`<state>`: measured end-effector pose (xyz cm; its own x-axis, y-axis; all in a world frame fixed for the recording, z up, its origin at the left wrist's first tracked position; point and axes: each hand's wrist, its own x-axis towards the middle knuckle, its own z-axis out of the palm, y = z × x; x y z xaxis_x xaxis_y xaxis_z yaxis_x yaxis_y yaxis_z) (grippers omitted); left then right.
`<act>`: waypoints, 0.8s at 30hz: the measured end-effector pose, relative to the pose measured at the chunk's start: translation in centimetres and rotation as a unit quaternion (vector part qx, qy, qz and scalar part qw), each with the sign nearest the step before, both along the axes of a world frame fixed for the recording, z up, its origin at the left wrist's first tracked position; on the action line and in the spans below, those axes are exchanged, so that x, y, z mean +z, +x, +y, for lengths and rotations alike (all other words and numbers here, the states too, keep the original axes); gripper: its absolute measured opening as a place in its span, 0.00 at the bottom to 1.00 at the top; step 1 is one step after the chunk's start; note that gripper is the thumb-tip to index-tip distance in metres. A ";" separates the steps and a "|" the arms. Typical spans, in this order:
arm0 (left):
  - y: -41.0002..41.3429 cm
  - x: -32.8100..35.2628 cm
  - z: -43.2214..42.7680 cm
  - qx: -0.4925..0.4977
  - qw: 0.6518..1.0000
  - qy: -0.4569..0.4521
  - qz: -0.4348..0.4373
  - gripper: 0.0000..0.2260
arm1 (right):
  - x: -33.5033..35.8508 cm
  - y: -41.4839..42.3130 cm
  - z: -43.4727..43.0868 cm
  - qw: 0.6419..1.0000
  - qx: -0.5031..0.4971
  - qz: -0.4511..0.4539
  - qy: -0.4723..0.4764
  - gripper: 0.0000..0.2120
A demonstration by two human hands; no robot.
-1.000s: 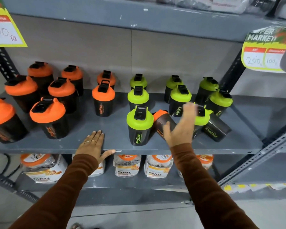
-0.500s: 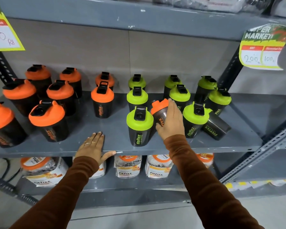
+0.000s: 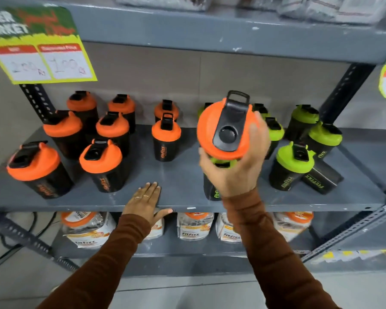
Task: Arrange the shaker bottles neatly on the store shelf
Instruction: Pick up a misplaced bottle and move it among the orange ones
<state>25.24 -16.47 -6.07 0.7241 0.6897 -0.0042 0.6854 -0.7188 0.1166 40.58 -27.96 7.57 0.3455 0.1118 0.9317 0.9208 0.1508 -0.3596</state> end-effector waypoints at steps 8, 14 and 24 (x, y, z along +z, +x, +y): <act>-3.6 -1.0 1.7 -0.005 0.999 -0.009 0.051 0.39 | -4.7 -4.4 6.2 0.922 0.137 0.234 -0.276 0.47; -3.4 -0.6 1.5 -0.006 0.998 -0.004 0.055 0.41 | -7.9 -4.1 7.8 0.887 0.117 0.248 -0.372 0.47; -3.4 -2.0 -0.1 -0.036 0.991 0.089 -0.090 0.20 | -10.7 -5.6 3.5 0.928 0.081 0.198 -0.305 0.34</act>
